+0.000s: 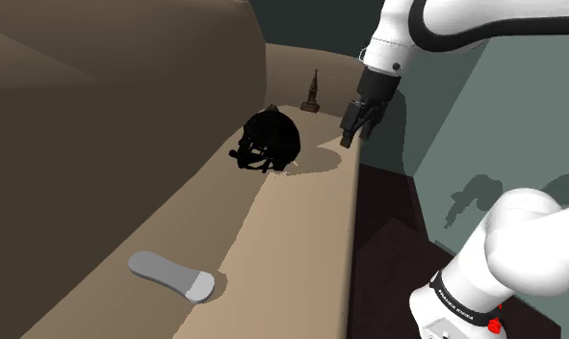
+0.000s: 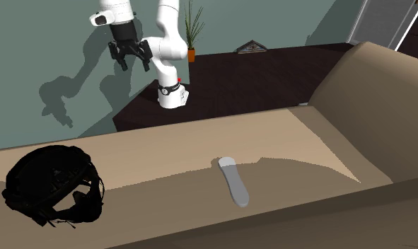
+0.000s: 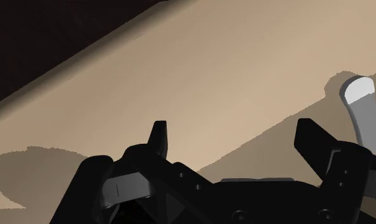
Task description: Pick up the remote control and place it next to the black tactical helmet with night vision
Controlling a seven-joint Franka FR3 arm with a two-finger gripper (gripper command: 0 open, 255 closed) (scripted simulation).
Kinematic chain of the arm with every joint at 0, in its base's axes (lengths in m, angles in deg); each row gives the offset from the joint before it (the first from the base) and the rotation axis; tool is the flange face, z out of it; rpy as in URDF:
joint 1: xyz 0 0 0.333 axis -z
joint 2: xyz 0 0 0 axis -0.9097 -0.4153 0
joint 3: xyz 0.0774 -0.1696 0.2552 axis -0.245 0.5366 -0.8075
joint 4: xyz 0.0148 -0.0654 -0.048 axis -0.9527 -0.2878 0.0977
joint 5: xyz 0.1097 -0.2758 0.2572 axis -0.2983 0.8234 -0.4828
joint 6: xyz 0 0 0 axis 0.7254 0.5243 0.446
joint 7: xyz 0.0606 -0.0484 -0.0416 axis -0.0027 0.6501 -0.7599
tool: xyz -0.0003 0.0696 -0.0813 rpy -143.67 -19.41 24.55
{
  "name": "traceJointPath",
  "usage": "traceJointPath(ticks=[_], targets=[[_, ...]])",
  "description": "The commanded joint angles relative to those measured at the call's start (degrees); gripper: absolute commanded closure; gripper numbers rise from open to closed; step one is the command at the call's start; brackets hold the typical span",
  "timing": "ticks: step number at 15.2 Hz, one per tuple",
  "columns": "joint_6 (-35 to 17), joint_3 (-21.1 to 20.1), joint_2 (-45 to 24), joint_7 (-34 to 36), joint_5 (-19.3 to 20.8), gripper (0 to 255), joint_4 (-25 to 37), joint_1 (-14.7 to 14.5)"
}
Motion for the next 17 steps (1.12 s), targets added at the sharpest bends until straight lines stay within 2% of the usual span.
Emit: traceJointPath(ticks=[1,10,17], targets=[[-2.97,-1.68,-2.92,0.67,-0.60,0,0.30,-1.00],[-15.18,-9.69,-16.92,4.92,-1.26,0,3.18,-4.87],[-22.80,-15.43,-29.81,9.83,2.24,0,8.80,-6.99]])
